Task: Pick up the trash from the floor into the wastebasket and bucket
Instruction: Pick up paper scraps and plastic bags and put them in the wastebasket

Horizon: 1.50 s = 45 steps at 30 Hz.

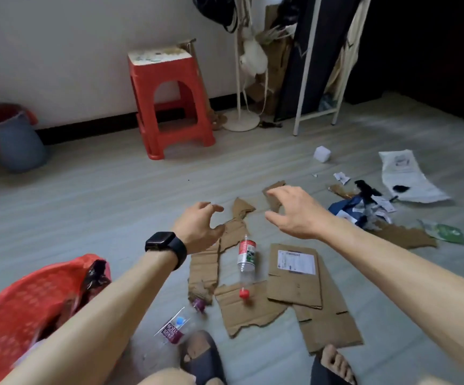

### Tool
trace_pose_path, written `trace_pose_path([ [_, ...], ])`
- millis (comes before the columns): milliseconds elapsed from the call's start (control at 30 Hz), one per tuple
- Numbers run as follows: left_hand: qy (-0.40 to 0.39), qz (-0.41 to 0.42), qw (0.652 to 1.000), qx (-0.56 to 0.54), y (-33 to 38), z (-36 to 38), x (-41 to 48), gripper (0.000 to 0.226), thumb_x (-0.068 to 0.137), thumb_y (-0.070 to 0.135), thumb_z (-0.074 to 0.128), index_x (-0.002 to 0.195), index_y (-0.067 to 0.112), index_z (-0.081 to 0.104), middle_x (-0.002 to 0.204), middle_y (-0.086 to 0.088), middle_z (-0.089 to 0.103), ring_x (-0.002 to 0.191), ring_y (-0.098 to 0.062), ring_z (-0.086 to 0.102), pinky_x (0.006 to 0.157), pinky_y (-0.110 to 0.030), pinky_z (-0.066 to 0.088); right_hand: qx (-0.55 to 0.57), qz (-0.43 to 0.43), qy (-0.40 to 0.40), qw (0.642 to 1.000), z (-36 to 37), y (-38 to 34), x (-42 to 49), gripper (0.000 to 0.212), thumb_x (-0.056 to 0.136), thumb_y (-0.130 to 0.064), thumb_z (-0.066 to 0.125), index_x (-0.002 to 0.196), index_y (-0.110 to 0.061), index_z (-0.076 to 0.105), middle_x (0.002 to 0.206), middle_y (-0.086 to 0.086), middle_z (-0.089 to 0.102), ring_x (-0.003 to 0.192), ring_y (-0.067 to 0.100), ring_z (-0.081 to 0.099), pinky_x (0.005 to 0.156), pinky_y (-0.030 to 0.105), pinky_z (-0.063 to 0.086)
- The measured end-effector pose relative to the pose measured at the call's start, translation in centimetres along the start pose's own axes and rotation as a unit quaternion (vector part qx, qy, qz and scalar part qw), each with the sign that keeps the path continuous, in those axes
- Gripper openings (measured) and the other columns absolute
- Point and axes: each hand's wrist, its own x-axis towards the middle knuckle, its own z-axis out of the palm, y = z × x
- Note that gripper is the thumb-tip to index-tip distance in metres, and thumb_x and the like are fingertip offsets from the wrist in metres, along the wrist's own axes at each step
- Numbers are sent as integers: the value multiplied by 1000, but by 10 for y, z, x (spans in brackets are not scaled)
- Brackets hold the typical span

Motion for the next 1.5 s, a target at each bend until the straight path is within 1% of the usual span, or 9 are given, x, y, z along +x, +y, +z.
trace_pose_path([
  [200, -56, 119, 990, 43, 92, 57, 75, 53, 92, 39, 58, 142, 28, 46, 146, -2, 44, 134, -26, 42, 108, -43, 41, 114, 177, 90, 973, 20, 124, -34, 53, 95, -42, 58, 142, -21, 46, 144, 2, 48, 136, 24, 41, 109, 39, 36],
  [333, -119, 122, 981, 89, 109, 114, 129, 54, 94, 38, 56, 145, 28, 40, 151, -1, 39, 136, -25, 39, 108, -45, 40, 125, 270, 48, 954, 66, 201, -36, 55, 91, -42, 60, 140, -21, 47, 143, 6, 50, 131, 28, 45, 106, 39, 39],
  [500, -179, 95, 971, 128, 92, 199, 216, 57, 93, 39, 56, 146, 31, 37, 151, -1, 38, 134, -25, 41, 105, -45, 43, 95, 323, -40, 941, 126, 290, 7, 68, 92, -45, 59, 150, -16, 36, 155, 10, 32, 141, 33, 33, 115, 39, 30],
  [667, -217, 67, 966, 127, 70, 268, 288, 63, 93, 32, 57, 150, 32, 31, 156, -6, 28, 137, -31, 37, 105, -46, 42, 116, 369, 24, 922, 164, 359, 72, 86, 87, -59, 61, 154, -26, 20, 164, 5, 1, 149, 37, 14, 117, 49, 24],
  [833, -243, 73, 958, 131, 59, 309, 341, 65, 97, 26, 53, 153, 40, 22, 163, -2, 12, 140, -31, 34, 101, -45, 46, 86, 375, 22, 923, 155, 425, 137, 130, 64, -70, 78, 154, -43, -12, 162, 8, -26, 152, 40, -5, 121, 56, 15],
  [933, -222, 104, 958, 149, 57, 328, 365, 50, 100, 23, 51, 145, 39, 39, 152, 7, 32, 127, -26, 41, 89, -42, 53, 84, 393, -61, 914, 157, 453, 163, 141, 52, -76, 78, 149, -48, -20, 164, 7, -24, 152, 41, 1, 118, 62, 20],
  [1067, -164, 112, 966, 167, 55, 341, 368, 26, 99, 12, 46, 115, 25, 60, 114, 7, 63, 108, -22, 48, 69, -33, 47, -44, 304, -56, 950, 202, 420, 156, 99, 84, -53, 71, 159, -23, 14, 165, 7, 17, 145, 35, 25, 115, 50, 31],
  [1333, -135, 99, 980, 111, 50, 343, 364, 29, 97, 13, 46, 115, 26, 64, 110, 0, 68, 103, -27, 59, 73, -37, 51, -49, 284, -1, 958, 232, 391, 145, 72, 90, -32, 70, 151, -20, 36, 155, 4, 37, 115, 34, 51, 100, 38, 41],
  [1500, -78, 35, 996, 24, 43, 311, 333, 23, 97, 25, 50, 107, 31, 70, 109, 4, 71, 97, -25, 63, 74, -37, 54, 16, 318, -69, 945, 209, 374, 158, 26, 84, -34, 69, 105, -21, 62, 108, 7, 67, 99, 34, 61, 74, 33, 42],
])
